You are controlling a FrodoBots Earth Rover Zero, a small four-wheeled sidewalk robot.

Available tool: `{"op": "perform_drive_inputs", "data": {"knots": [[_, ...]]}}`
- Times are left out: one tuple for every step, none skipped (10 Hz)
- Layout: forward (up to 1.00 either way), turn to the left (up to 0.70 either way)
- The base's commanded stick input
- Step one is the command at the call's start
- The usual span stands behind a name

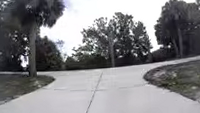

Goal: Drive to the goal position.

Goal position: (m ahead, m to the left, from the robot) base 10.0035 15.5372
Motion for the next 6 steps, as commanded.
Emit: {"op": "perform_drive_inputs", "data": {"knots": [[1.0,0.1],[1.0,0.0],[1.0,0.0],[1.0,0.0],[1.0,0.27],[1.0,0.27]]}}
